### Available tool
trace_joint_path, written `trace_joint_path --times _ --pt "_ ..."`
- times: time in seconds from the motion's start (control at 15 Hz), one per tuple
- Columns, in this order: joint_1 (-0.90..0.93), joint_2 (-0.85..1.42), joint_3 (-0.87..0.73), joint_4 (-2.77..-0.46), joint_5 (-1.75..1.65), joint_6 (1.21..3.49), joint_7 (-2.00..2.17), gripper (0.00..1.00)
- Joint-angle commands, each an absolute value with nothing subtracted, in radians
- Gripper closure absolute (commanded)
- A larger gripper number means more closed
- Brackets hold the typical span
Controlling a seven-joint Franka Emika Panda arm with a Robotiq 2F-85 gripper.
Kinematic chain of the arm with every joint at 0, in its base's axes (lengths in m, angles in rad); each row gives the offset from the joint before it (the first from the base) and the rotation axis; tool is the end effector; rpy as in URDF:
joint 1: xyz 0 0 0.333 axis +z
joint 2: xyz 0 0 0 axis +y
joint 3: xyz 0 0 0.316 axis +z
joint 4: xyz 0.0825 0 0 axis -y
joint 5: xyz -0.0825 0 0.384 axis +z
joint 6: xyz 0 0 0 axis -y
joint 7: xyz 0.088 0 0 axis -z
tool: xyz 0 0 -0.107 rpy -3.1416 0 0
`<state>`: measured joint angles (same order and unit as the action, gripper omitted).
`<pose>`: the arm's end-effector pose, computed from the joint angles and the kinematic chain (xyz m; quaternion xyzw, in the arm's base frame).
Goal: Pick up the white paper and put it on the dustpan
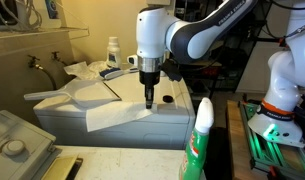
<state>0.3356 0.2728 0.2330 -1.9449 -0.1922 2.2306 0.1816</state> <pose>0.5206 0.3186 0.3480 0.9685 0.2444 0.0274 0.0381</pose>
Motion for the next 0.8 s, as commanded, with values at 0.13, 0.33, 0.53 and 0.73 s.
trace_joint_path --times 0.13,0.33,0.53,0.73 --pt "0.325 0.033 0.249 -2.108 -0.184 2.454 0.166 0.92" --pt "0.325 -0.054 0.239 -2.121 -0.304 2.465 0.378 0.94" --pt "0.289 -0.102 0.255 -2.108 -0.383 2.472 0.548 0.93" --pt "0.282 -0.082 0.268 -2.068 -0.347 2.444 0.497 0.93"
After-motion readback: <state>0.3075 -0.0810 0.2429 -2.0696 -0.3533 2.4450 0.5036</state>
